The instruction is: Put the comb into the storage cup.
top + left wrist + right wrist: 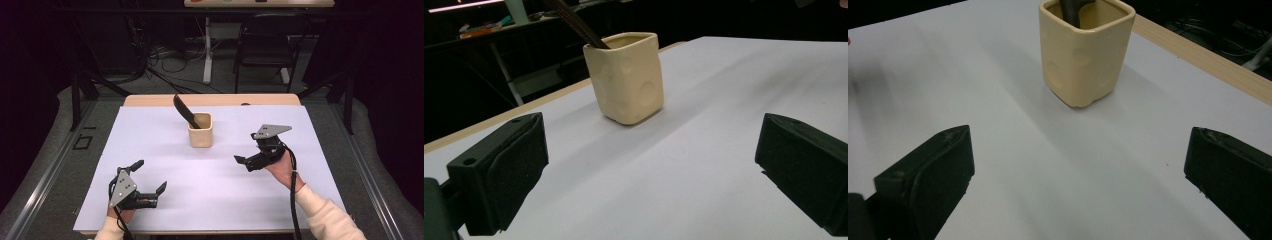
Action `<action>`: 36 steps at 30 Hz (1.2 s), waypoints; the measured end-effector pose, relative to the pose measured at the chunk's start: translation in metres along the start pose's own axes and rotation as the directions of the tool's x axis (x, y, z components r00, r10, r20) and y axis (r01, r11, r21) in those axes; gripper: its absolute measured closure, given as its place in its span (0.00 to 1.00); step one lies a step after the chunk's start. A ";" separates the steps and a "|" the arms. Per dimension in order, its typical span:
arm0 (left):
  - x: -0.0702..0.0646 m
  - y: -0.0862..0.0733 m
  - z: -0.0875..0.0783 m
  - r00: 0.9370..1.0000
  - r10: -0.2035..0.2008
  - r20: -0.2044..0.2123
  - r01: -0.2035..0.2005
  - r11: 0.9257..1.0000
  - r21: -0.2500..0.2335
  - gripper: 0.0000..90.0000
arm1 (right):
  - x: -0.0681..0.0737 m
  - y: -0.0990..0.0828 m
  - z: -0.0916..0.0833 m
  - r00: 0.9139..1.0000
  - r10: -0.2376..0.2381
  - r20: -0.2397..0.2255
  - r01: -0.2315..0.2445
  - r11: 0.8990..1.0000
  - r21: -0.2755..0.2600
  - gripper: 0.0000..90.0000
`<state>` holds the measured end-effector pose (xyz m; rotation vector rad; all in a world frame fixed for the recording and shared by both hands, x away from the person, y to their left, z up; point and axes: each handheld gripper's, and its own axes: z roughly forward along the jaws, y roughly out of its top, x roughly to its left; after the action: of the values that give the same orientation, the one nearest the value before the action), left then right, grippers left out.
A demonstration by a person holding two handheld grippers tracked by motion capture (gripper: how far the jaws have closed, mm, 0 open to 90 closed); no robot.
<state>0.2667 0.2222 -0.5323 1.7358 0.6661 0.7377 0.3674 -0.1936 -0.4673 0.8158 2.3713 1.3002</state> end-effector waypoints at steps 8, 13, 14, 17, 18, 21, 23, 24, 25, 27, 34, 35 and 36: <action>0.000 0.000 0.000 1.000 0.000 0.000 0.000 1.000 0.000 0.00 | 0.002 -0.019 -0.009 1.000 0.004 0.015 -0.004 1.000 0.014 0.00; 0.000 0.000 0.000 1.000 0.001 0.000 -0.001 1.000 0.002 0.00 | 0.004 -0.032 -0.015 1.000 0.011 0.029 -0.011 1.000 0.011 0.00; 0.000 0.000 0.000 1.000 -0.001 0.001 0.001 1.000 0.000 0.00 | 0.004 -0.035 -0.016 0.999 0.012 0.031 -0.012 1.000 0.010 0.00; 0.000 0.000 0.000 1.000 -0.001 0.000 0.001 1.000 0.001 0.00 | 0.007 -0.041 -0.019 0.999 0.004 0.045 -0.004 1.000 0.003 0.00; 0.000 0.000 0.000 1.000 0.000 -0.001 0.000 1.000 0.000 0.00 | 0.008 -0.044 -0.020 0.999 0.001 0.049 -0.002 1.000 0.007 0.00; 0.000 0.000 0.000 1.000 0.000 0.000 0.000 1.000 0.003 0.00 | 0.009 -0.049 -0.022 0.999 0.000 0.051 -0.001 1.000 0.012 0.00; 0.000 0.000 0.000 1.000 0.000 0.000 0.000 1.000 0.004 0.00 | 0.010 -0.053 -0.024 0.999 0.003 0.054 -0.004 1.000 0.010 0.00; 0.000 0.000 0.000 1.000 0.000 0.000 0.000 1.000 0.004 0.00 | 0.010 -0.055 -0.025 0.998 0.007 0.058 -0.007 1.000 0.005 0.00; 0.000 0.000 0.000 1.000 0.000 -0.001 0.000 1.000 0.003 0.00 | 0.011 -0.057 -0.027 0.998 0.006 0.062 -0.006 1.000 0.000 0.00; 0.000 0.000 0.000 1.000 -0.001 0.000 0.001 1.000 0.003 0.00 | 0.012 -0.060 -0.029 0.998 0.005 0.066 -0.005 1.000 0.002 0.00; 0.000 0.000 0.000 1.000 -0.002 0.000 0.002 1.000 0.002 0.00 | 0.016 -0.069 -0.036 0.997 0.005 0.078 -0.005 1.000 -0.007 0.00; 0.000 0.000 0.000 1.000 -0.002 -0.001 0.002 1.000 0.001 0.00 | 0.016 -0.070 -0.037 0.997 0.004 0.080 -0.004 1.000 -0.008 0.00; 0.000 0.000 0.000 1.000 -0.002 -0.001 0.002 1.000 0.001 0.00 | 0.017 -0.072 -0.038 0.997 0.007 0.081 -0.006 1.000 -0.010 0.00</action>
<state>0.2666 0.2219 -0.5324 1.7357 0.6692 0.7367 0.3107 -0.2392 -0.5072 0.8576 2.2995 1.2555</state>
